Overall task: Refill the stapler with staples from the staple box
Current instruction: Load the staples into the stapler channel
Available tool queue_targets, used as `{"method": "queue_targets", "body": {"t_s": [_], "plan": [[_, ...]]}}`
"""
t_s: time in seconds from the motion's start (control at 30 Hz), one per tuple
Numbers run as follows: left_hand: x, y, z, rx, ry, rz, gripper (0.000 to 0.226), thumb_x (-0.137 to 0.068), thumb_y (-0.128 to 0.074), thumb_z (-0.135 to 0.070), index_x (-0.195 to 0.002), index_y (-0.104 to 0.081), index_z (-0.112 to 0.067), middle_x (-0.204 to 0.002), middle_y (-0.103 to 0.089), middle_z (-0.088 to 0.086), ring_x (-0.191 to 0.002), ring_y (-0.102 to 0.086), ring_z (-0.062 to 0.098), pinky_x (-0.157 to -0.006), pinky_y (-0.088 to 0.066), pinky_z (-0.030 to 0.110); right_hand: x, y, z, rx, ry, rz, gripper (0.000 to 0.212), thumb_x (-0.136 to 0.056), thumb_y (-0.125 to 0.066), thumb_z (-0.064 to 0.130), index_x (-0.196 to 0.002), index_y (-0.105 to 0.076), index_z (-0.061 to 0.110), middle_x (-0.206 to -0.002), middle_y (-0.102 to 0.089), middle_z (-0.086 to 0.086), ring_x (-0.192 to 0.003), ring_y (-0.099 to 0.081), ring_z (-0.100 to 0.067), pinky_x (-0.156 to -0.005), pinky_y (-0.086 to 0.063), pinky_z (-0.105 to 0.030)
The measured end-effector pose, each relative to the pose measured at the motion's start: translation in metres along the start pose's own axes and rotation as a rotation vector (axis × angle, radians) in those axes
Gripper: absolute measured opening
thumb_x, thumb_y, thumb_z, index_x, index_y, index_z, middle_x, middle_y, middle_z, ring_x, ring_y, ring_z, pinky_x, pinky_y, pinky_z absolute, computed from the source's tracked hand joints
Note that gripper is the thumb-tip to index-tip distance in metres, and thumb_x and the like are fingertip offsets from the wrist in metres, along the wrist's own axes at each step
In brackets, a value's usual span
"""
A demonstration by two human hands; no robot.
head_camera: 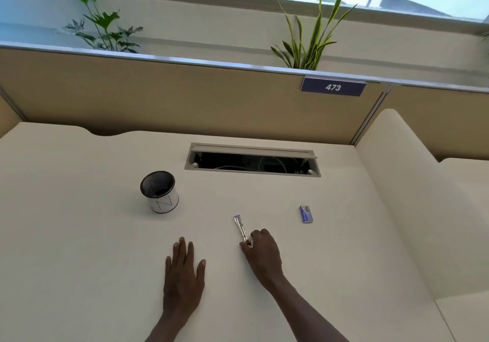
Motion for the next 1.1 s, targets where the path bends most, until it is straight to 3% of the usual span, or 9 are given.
{"method": "queue_targets", "body": {"t_s": [0.1, 0.27, 0.47, 0.57, 0.63, 0.73, 0.87, 1.0, 1.1], "plan": [[0.003, -0.001, -0.001, 0.038, 0.031, 0.029, 0.060, -0.100, -0.044, -0.033, -0.152, -0.029, -0.007, -0.166, -0.009, 0.007, -0.153, -0.006, 0.021, -0.124, -0.007, 0.041, 0.000, -0.004, 0.004, 0.128, 0.002, -0.018, 0.022, -0.093, -0.049, 0.029, -0.093, -0.060, 0.010, -0.099, -0.060, -0.007, -0.094, -0.058, -0.028, -0.073, -0.041, -0.036], [0.003, -0.001, -0.013, 0.135, 0.067, 0.103, 0.065, -0.099, -0.049, -0.034, -0.154, -0.025, -0.009, -0.166, -0.005, 0.006, -0.154, -0.002, 0.019, -0.123, -0.003, 0.035, -0.001, -0.007, 0.005, 0.122, 0.003, -0.024, 0.022, -0.094, -0.046, 0.022, -0.092, -0.062, 0.007, -0.098, -0.062, -0.010, -0.092, -0.059, -0.030, -0.073, -0.041, -0.037], [0.002, 0.011, -0.051, 0.510, 0.249, 0.072, 0.053, -0.098, -0.056, -0.033, -0.143, -0.047, -0.008, -0.148, -0.051, 0.008, -0.139, -0.044, 0.023, -0.114, -0.032, 0.032, 0.007, 0.008, 0.016, -0.013, 0.057, -0.082, 0.022, -0.092, -0.052, 0.022, -0.082, -0.062, 0.006, -0.087, -0.062, -0.011, -0.083, -0.058, -0.029, -0.072, -0.044, -0.038], [0.002, 0.017, -0.069, 0.743, 0.338, 0.105, 0.035, -0.098, -0.055, -0.032, -0.125, -0.064, -0.013, -0.123, -0.067, 0.002, -0.115, -0.063, 0.024, -0.100, -0.047, 0.036, 0.017, 0.016, 0.023, -0.105, 0.085, -0.118, 0.023, -0.090, -0.056, 0.026, -0.077, -0.063, 0.008, -0.082, -0.061, -0.007, -0.078, -0.057, -0.024, -0.070, -0.046, -0.037], [0.000, 0.018, -0.079, 1.035, 0.388, 0.177, 0.021, -0.098, -0.056, -0.028, -0.106, -0.071, -0.016, -0.111, -0.073, 0.004, -0.102, -0.069, 0.019, -0.092, -0.054, 0.038, 0.024, 0.024, 0.027, -0.163, 0.115, -0.152, 0.023, -0.089, -0.059, 0.030, -0.078, -0.066, 0.011, -0.080, -0.062, -0.003, -0.076, -0.057, -0.019, -0.068, -0.045, -0.032], [-0.007, 0.025, -0.089, 1.345, 0.351, 0.305, 0.024, -0.097, -0.057, -0.024, -0.106, -0.074, -0.010, -0.110, -0.076, 0.012, -0.105, -0.071, 0.026, -0.083, -0.057, 0.035, 0.035, 0.035, 0.036, -0.232, 0.170, -0.200, 0.023, -0.088, -0.062, 0.035, -0.080, -0.070, 0.015, -0.078, -0.063, 0.001, -0.070, -0.059, -0.013, -0.064, -0.047, -0.029], [-0.008, 0.033, -0.095, 1.484, 0.260, 0.375, 0.028, -0.088, -0.065, -0.023, -0.110, -0.074, -0.008, -0.112, -0.074, 0.018, -0.104, -0.072, 0.028, -0.076, -0.058, 0.031, 0.045, 0.049, 0.045, -0.304, 0.261, -0.256, 0.017, -0.087, -0.063, 0.032, -0.091, -0.074, 0.020, -0.081, -0.065, 0.002, -0.072, -0.060, -0.010, -0.065, -0.050, -0.028], [-0.004, 0.034, -0.094, 1.570, 0.247, 0.352, 0.028, -0.084, -0.066, -0.016, -0.108, -0.074, -0.003, -0.107, -0.075, 0.020, -0.098, -0.073, 0.029, -0.074, -0.059, 0.031, 0.049, 0.058, 0.043, -0.412, 0.360, -0.230, 0.020, -0.081, -0.069, 0.026, -0.098, -0.076, 0.018, -0.084, -0.069, 0.003, -0.074, -0.062, -0.006, -0.069, -0.053, -0.028], [0.000, 0.035, -0.092, 1.586, 0.278, 0.287, 0.026, -0.082, -0.066, -0.013, -0.104, -0.075, -0.002, -0.099, -0.076, 0.015, -0.087, -0.074, 0.022, -0.071, -0.060, 0.029, 0.051, 0.058, 0.033, -0.454, 0.418, -0.171, 0.038, -0.075, -0.076, 0.041, -0.108, -0.073, 0.022, -0.089, -0.068, 0.010, -0.079, -0.061, 0.000, -0.069, -0.049, -0.015]]}}
Point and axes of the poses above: each hand's wrist, its own x-axis away from the middle knuckle, its own y-axis out of the back of the hand, z = x × y, the point moved 3 cm from there along -x, towards the middle knuckle
